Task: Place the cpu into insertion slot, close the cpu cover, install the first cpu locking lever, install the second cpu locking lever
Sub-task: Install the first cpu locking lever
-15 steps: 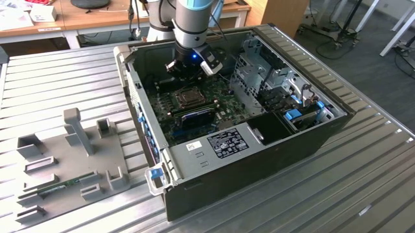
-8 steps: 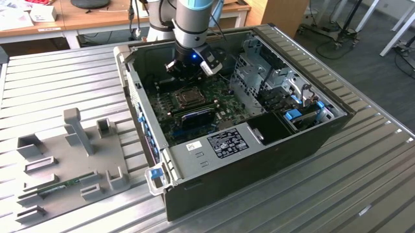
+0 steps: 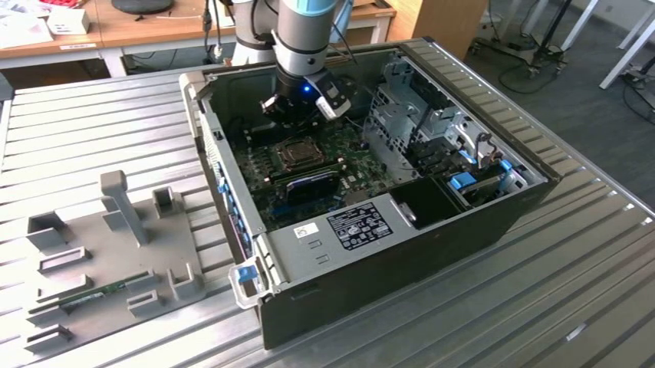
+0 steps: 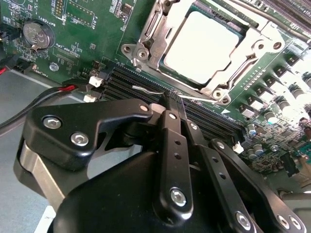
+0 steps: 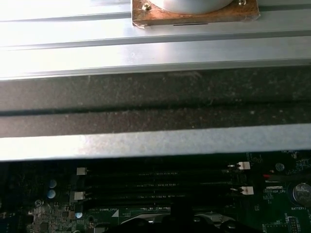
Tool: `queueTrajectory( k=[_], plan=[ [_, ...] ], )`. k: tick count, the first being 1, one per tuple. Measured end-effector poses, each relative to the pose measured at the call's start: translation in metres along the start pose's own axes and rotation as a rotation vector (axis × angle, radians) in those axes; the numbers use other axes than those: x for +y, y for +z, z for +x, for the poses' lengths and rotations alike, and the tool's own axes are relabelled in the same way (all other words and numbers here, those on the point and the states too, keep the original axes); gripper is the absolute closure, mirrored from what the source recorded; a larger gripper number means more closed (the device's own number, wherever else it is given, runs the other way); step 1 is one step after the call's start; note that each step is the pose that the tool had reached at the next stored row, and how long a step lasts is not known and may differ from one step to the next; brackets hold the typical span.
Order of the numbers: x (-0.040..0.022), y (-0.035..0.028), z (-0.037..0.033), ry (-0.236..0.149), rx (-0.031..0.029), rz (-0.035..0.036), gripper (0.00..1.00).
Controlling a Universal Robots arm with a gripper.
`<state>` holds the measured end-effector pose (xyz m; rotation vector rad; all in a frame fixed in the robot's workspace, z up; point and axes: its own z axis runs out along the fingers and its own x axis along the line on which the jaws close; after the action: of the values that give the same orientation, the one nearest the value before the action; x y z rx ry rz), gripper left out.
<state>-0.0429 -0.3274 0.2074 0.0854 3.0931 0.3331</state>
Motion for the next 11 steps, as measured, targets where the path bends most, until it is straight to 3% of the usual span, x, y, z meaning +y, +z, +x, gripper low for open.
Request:
queueTrajectory(
  k=[11],
  plan=[
    [0.0021, 0.0005, 0.0001, 0.000, 0.0000, 0.0000, 0.90]
  ],
)
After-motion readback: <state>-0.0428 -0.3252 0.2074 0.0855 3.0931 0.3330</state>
